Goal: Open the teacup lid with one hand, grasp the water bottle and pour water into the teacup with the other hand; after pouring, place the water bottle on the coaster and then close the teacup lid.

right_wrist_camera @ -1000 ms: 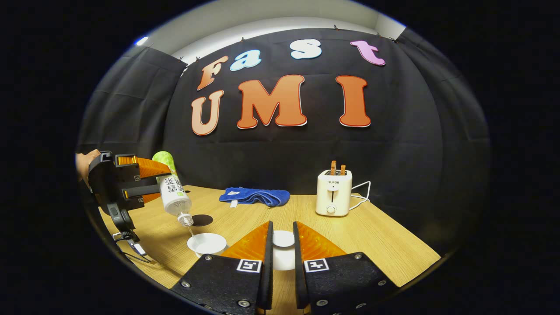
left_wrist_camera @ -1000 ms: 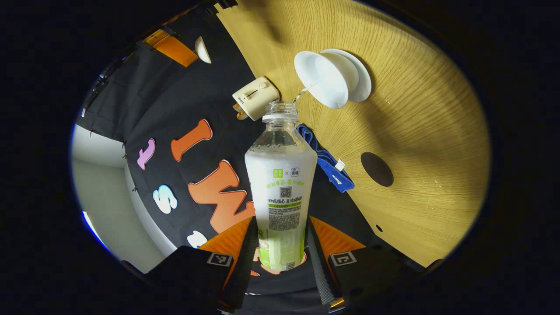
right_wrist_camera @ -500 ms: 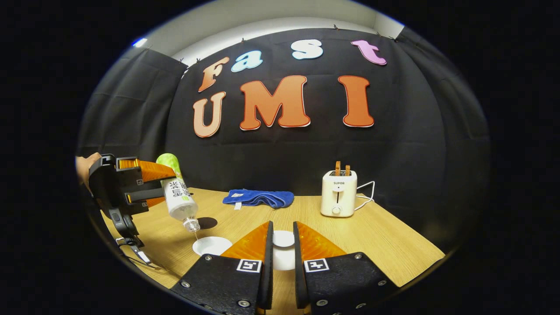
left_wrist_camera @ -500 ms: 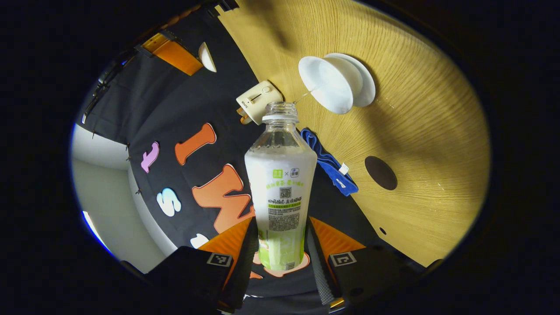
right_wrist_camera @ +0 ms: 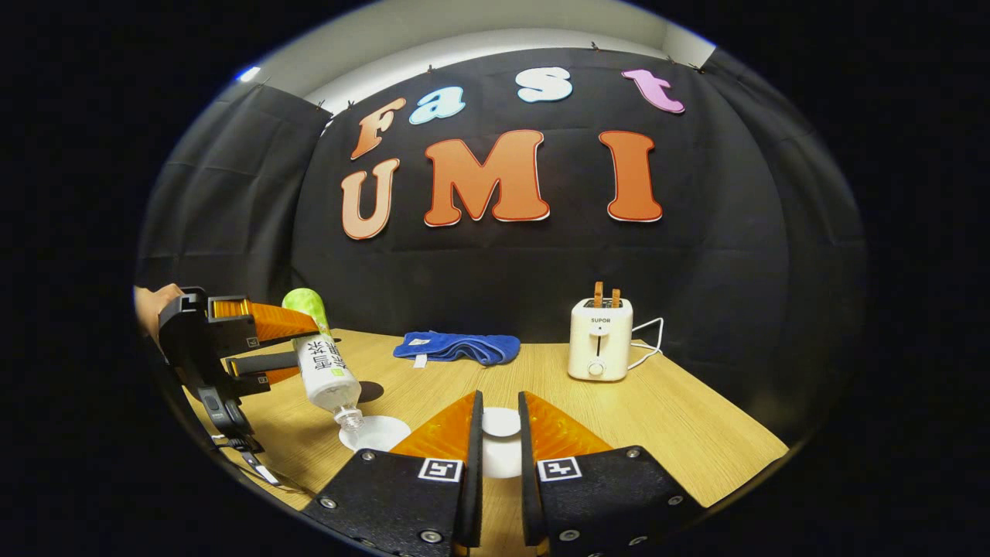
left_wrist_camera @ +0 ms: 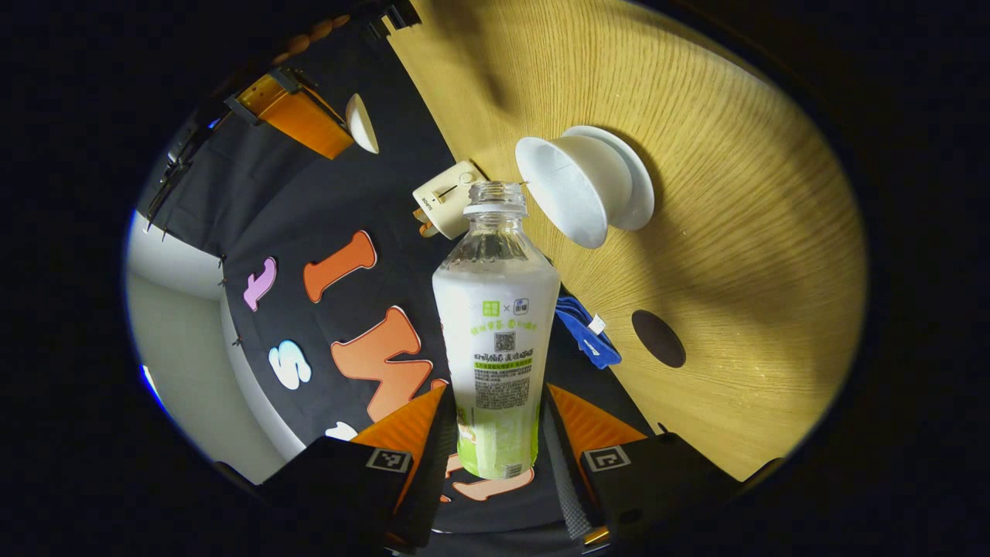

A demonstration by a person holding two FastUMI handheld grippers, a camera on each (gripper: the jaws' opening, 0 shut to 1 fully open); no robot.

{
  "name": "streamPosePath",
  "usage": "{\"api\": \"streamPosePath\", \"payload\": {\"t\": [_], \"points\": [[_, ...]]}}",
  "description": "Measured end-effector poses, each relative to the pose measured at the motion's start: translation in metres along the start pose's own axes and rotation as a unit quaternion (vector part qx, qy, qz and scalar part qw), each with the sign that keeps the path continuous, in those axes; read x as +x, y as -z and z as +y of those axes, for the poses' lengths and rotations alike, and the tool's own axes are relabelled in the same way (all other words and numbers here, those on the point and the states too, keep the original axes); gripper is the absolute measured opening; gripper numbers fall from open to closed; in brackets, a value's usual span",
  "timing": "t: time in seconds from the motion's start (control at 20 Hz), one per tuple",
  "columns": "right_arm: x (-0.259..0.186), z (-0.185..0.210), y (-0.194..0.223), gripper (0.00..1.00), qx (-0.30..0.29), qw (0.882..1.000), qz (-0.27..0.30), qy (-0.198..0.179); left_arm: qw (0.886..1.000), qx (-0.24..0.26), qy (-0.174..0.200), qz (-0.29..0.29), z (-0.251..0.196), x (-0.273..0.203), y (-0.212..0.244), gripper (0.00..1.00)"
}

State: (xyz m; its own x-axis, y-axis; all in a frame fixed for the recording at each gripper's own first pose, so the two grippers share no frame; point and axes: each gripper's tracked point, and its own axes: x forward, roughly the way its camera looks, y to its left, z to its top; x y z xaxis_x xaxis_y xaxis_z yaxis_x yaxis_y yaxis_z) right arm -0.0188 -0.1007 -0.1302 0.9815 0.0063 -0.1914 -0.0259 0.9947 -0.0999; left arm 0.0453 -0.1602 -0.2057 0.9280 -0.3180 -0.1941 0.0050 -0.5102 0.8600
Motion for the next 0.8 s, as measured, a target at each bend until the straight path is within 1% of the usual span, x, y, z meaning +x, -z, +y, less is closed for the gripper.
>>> {"api": "streamPosePath", "payload": {"t": [0.1, 0.2, 0.3, 0.35, 0.4, 0.45, 0.5, 0.55, 0.6, 0.65, 0.7, 0.75, 0.8], "points": [[0.000, 0.000, 0.001, 0.21, 0.002, 1.000, 0.000, 0.000, 1.000, -0.020, 0.010, -0.002, -0.006, 0.002, 0.000, 0.64], [0.001, 0.002, 0.001, 0.21, 0.007, 1.000, 0.001, -0.002, 0.998, -0.050, 0.033, -0.008, -0.020, 0.004, -0.002, 0.63], [0.002, 0.005, 0.001, 0.21, 0.007, 1.000, 0.002, -0.005, 0.994, -0.099, 0.053, -0.004, -0.035, 0.006, 0.001, 0.63], [0.002, 0.005, 0.000, 0.21, 0.006, 1.000, 0.001, -0.005, 0.990, -0.129, 0.051, 0.002, -0.038, 0.008, 0.002, 0.63], [0.003, 0.007, -0.001, 0.21, 0.008, 1.000, 0.001, -0.006, 0.984, -0.169, 0.044, 0.014, -0.038, 0.008, 0.008, 0.70], [0.004, 0.011, -0.003, 0.21, 0.010, 1.000, -0.001, -0.009, 0.976, -0.211, 0.039, 0.021, -0.039, 0.006, 0.012, 0.62], [0.004, 0.015, -0.005, 0.21, 0.012, 1.000, -0.003, -0.014, 0.969, -0.244, 0.035, 0.024, -0.040, 0.006, 0.012, 0.62], [0.005, 0.019, -0.005, 0.21, 0.014, 1.000, -0.004, -0.017, 0.962, -0.269, 0.028, 0.028, -0.039, 0.009, 0.013, 0.66], [0.007, 0.021, -0.007, 0.21, 0.014, 1.000, -0.006, -0.018, 0.956, -0.292, 0.021, 0.032, -0.038, 0.009, 0.014, 0.62], [0.007, 0.022, -0.008, 0.21, 0.015, 1.000, -0.006, -0.020, 0.946, -0.321, 0.016, 0.035, -0.038, 0.010, 0.015, 0.65], [0.007, 0.024, -0.007, 0.21, 0.016, 1.000, -0.005, -0.022, 0.933, -0.358, 0.021, 0.039, -0.042, 0.009, 0.016, 0.66], [0.008, 0.023, -0.007, 0.21, 0.018, 1.000, -0.005, -0.021, 0.916, -0.398, 0.020, 0.046, -0.045, 0.010, 0.019, 0.62], [0.008, 0.023, -0.005, 0.21, 0.019, 1.000, -0.002, -0.021, 0.900, -0.433, 0.013, 0.052, -0.046, 0.010, 0.024, 0.66]]}}
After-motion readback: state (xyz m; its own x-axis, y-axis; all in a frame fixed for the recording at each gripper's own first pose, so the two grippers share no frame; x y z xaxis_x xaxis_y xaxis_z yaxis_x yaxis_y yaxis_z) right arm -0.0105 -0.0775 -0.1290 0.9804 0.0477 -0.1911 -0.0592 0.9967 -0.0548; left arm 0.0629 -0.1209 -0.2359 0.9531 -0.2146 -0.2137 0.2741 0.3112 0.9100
